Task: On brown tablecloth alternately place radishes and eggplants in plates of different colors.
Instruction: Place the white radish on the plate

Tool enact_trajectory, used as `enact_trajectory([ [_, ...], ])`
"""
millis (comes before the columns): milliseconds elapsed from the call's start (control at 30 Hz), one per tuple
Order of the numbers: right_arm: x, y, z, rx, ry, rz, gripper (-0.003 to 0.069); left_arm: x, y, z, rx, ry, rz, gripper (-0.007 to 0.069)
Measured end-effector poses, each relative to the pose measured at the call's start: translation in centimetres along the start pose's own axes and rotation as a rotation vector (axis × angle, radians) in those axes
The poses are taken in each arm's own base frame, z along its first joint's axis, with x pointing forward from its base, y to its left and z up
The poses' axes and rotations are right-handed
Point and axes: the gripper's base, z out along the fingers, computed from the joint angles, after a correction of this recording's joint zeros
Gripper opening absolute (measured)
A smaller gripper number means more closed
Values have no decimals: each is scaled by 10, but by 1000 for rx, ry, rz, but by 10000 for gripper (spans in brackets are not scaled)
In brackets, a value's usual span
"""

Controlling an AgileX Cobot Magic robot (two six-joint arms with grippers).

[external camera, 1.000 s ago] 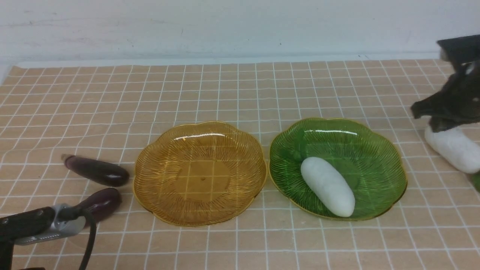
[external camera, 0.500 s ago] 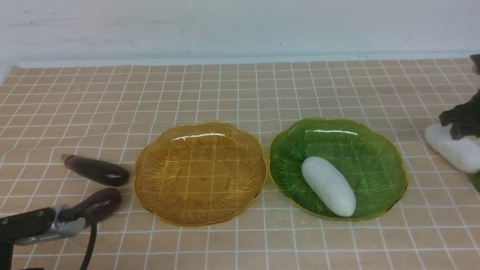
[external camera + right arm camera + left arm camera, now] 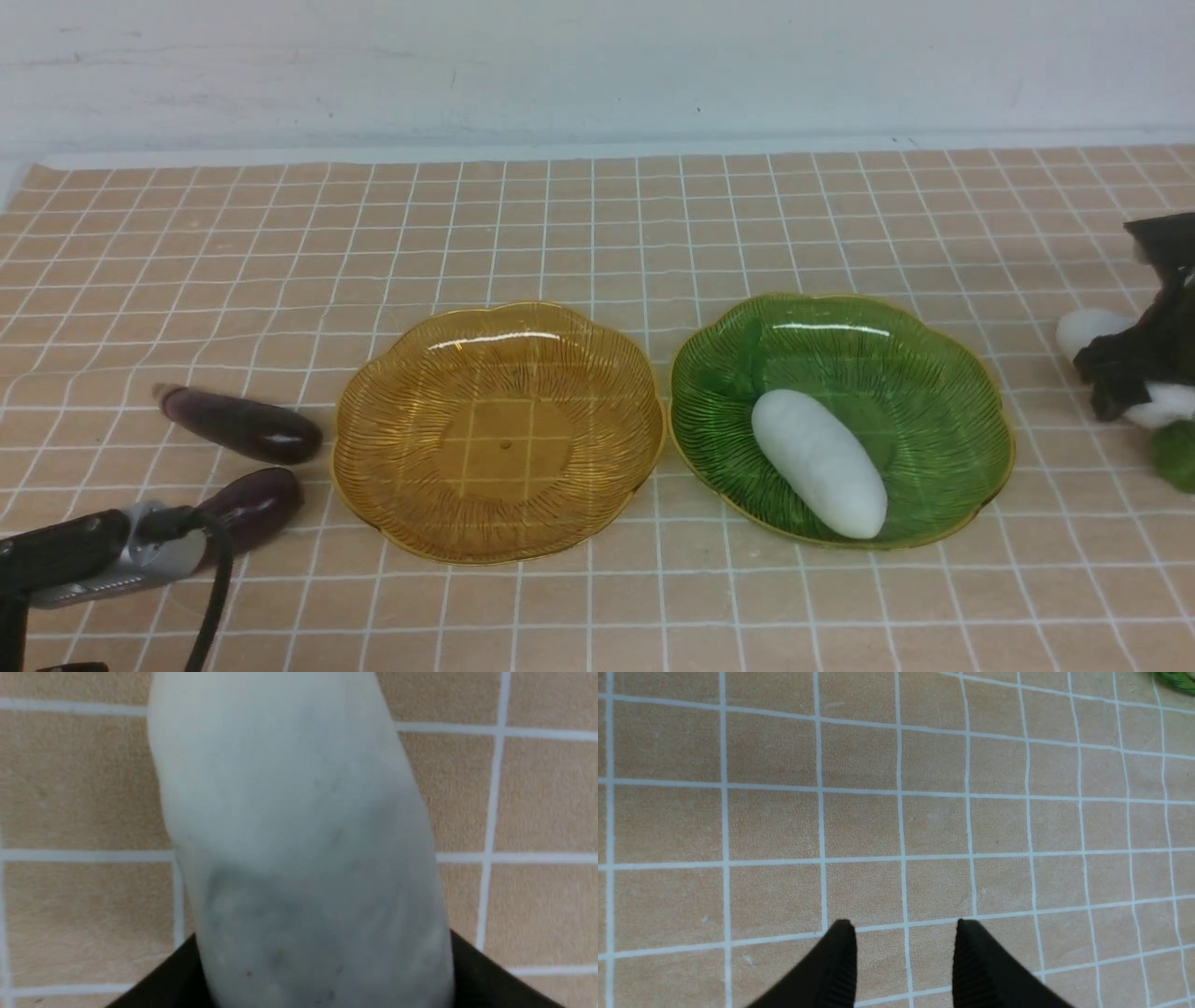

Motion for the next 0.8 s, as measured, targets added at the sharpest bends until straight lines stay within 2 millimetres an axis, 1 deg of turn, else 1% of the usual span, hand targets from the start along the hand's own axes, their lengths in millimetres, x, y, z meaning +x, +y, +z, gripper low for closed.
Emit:
enact_trajectory([
  [33, -1, 0, -2, -1, 5, 3, 482, 0, 0, 0, 0, 0, 0, 273],
  [67, -3, -1, -9, -11, 22, 20, 487, 0, 0, 0, 0, 0, 0, 273],
  [200, -8, 4, -46, -119, 89, 105, 489, 0, 0, 0, -1, 0, 0, 273],
  [233, -8, 8, -55, -165, 97, 130, 489, 0, 0, 0, -1, 0, 0, 273],
  [300, -6, 23, -72, -305, 83, 156, 489, 0, 0, 0, -1, -1, 0, 273],
  [333, -4, 29, -73, -343, 88, 153, 489, 0, 0, 0, -1, -3, 0, 273],
  [433, -2, 56, -76, -471, 94, 111, 489, -1, 0, 0, -1, -13, 0, 273],
  [500, -1, 89, -78, -520, 106, 23, 489, -2, 0, 0, -3, -23, 1, 273],
  [533, 0, 99, -79, -525, 109, -8, 489, -3, 0, 0, -5, -26, 3, 273],
  [567, 0, 102, -79, -524, 111, -16, 489, -3, 1, 0, -6, -27, 4, 273],
  [600, 2, 118, -81, -512, 119, -77, 489, -3, 1, 0, -13, -36, 10, 274],
  [633, 4, 128, -82, -501, 123, -115, 489, -4, 2, 0, -20, -46, 17, 281],
  [700, 7, 150, -83, -422, 121, -218, 489, -8, 3, -2, -43, -67, 35, 300],
  [733, 8, 157, -82, -382, 115, -244, 489, -9, 3, -3, -54, -74, 49, 313],
  [767, 8, 156, -82, -373, 113, -244, 489, -10, 3, -4, -60, -76, 50, 316],
  [800, 9, 165, -80, -315, 106, -270, 494, -16, 2, -9, -87, -99, 71, 349],
])
